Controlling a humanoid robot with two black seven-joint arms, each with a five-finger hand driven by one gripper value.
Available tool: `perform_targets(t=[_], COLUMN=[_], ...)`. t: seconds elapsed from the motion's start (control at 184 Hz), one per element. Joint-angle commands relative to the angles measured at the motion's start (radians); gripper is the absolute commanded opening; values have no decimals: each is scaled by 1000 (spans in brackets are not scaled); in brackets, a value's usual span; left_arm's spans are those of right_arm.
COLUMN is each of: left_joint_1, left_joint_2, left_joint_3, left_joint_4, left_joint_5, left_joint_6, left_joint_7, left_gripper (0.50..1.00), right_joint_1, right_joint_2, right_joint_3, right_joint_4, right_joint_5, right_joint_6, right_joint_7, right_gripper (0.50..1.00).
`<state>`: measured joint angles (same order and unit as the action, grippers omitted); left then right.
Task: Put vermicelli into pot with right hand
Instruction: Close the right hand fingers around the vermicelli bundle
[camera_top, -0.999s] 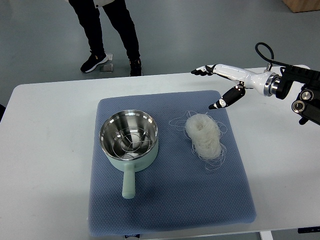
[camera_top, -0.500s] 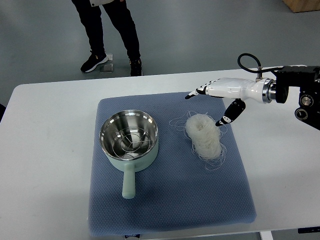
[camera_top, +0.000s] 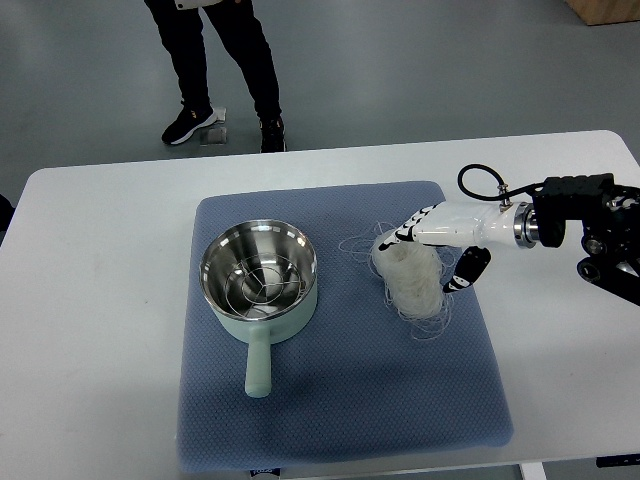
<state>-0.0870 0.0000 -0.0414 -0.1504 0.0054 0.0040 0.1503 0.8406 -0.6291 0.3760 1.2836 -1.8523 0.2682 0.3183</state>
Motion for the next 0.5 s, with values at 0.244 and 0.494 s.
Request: perform_targets(t=[0.244,0.494], left_joint_1=[-7,-5], left_joint_2=[0,0], left_joint_3=[0,0], left_joint_4=[0,0], left_joint_5=[-1,1], left_joint_6=[2,2], left_joint_7=[0,0], left_gripper=[1000,1000], right_joint_1=[-49,-57], right_joint_2=[63,104], right_joint_3=[1,15], right_joint_4=[-27,-76], right_joint_5=[-87,-113], right_joint_6=[-26,-49], right_joint_7=[1,-7], right_gripper=[911,705])
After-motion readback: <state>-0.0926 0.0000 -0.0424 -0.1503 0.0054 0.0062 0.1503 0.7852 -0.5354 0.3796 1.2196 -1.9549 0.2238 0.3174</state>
